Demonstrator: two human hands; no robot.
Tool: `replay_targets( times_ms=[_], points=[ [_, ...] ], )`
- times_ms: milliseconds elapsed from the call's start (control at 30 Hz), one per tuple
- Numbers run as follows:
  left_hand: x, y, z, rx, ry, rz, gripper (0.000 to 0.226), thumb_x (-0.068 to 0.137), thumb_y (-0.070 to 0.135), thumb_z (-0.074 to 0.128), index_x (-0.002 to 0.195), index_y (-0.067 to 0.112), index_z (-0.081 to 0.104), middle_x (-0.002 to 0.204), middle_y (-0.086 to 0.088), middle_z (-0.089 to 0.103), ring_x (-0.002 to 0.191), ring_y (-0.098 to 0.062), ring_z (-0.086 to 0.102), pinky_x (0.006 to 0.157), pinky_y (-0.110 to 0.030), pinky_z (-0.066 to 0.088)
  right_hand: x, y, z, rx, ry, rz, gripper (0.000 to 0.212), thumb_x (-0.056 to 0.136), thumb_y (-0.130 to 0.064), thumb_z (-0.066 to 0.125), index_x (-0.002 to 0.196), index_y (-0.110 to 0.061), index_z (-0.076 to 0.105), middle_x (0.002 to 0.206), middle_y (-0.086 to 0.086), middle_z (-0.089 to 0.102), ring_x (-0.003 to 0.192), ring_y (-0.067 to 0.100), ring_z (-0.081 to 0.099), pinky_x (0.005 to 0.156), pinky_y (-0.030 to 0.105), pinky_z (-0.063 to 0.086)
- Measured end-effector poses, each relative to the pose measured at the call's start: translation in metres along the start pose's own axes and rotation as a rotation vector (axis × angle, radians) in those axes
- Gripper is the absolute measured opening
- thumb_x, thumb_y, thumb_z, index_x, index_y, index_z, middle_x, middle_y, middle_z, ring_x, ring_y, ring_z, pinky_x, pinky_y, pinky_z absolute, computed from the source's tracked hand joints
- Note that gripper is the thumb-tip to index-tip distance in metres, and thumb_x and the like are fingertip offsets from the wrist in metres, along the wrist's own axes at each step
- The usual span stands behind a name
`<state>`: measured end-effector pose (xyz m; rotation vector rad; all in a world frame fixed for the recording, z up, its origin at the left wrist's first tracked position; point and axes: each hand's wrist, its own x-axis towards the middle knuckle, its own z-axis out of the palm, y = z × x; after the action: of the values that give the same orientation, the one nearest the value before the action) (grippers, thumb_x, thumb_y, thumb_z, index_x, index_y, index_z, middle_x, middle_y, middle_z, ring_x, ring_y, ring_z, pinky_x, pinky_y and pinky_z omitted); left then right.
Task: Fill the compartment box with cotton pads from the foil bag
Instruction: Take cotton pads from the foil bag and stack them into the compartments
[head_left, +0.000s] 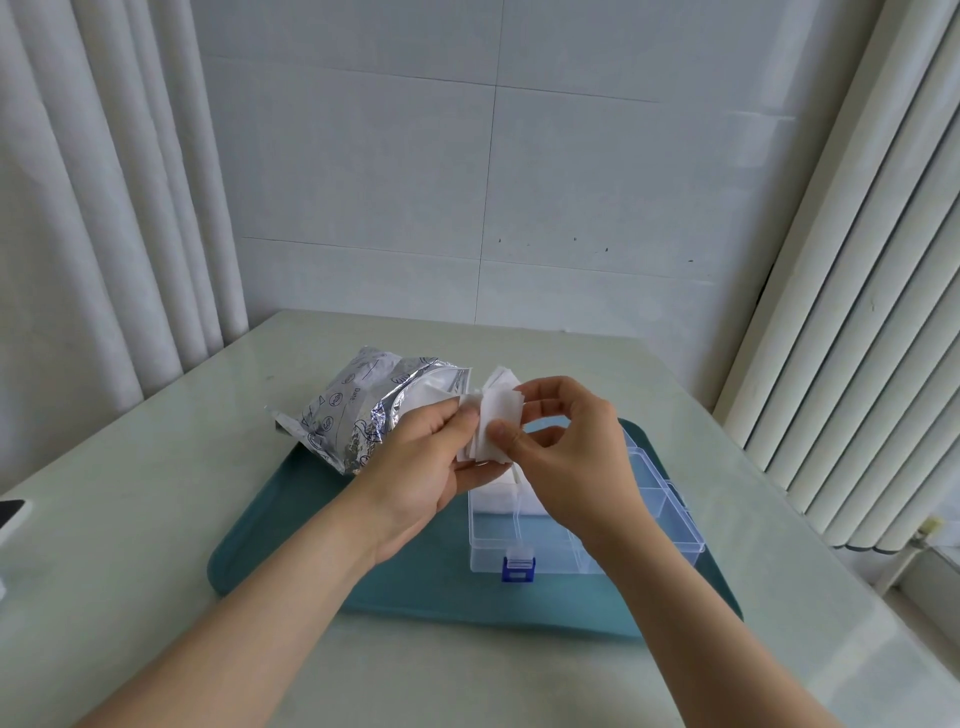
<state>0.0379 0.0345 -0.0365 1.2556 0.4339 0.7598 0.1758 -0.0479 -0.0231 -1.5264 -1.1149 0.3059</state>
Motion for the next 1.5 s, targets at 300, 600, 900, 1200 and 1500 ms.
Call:
replay_targets(
  times_ms=[300, 600, 900, 1200, 1500],
  points=[
    [-0.001, 0.004, -0.001, -0.070, 0.031, -0.073, 0.052, 0.115, 0.041, 0.035, 0.132, 0.004, 0.068, 0.125, -0.017, 0.075, 0.122, -0.030, 0.071, 0.095, -0.041, 0.062, -0.002, -0.002, 0.003, -0.140, -0.070, -0.115, 0.034, 0.088, -0.014, 0.079, 0.112, -0.036, 0.067, 0.090, -0.008, 0.068, 0.075, 0.006, 0.065, 0.061, 0.013, 0.049],
    [-0.003, 0.007, -0.001, -0.100, 0.052, -0.047, 0.044, 0.113, 0.034, 0.043, 0.130, 0.002, 0.069, 0.124, -0.019, 0.075, 0.120, -0.033, 0.071, 0.095, -0.046, 0.062, -0.005, -0.003, 0.006, -0.183, -0.058, -0.189, 0.036, 0.091, -0.015, 0.076, 0.114, -0.038, 0.061, 0.089, -0.009, 0.065, 0.082, 0.008, 0.063, 0.066, 0.012, 0.045],
    [0.000, 0.007, -0.002, -0.162, 0.104, -0.012, 0.043, 0.116, 0.030, 0.036, 0.136, 0.002, 0.062, 0.126, -0.020, 0.074, 0.120, -0.034, 0.071, 0.100, -0.049, 0.058, -0.002, -0.002, 0.003, 0.007, -0.032, 0.012, 0.043, 0.085, -0.026, 0.086, 0.116, -0.032, 0.057, 0.078, 0.000, 0.076, 0.066, 0.010, 0.067, 0.068, 0.028, 0.054],
    [-0.001, 0.007, -0.002, -0.129, 0.116, 0.062, 0.036, 0.114, 0.021, 0.041, 0.129, -0.001, 0.066, 0.125, -0.018, 0.075, 0.116, -0.034, 0.073, 0.097, -0.045, 0.062, -0.002, -0.002, 0.000, 0.124, -0.079, 0.206, 0.030, 0.098, -0.022, 0.071, 0.121, -0.035, 0.056, 0.102, 0.007, 0.072, 0.088, 0.022, 0.070, 0.064, 0.027, 0.052],
    [0.003, 0.002, -0.006, -0.010, 0.241, 0.092, 0.032, 0.115, 0.020, 0.042, 0.117, 0.012, 0.072, 0.121, -0.013, 0.076, 0.105, -0.023, 0.073, 0.087, -0.036, 0.063, -0.002, -0.011, -0.004, 0.291, -0.237, 0.241, 0.013, 0.094, -0.008, 0.067, 0.106, -0.011, 0.071, 0.083, 0.008, 0.073, 0.070, 0.017, 0.062, 0.073, 0.037, 0.045]
  ],
)
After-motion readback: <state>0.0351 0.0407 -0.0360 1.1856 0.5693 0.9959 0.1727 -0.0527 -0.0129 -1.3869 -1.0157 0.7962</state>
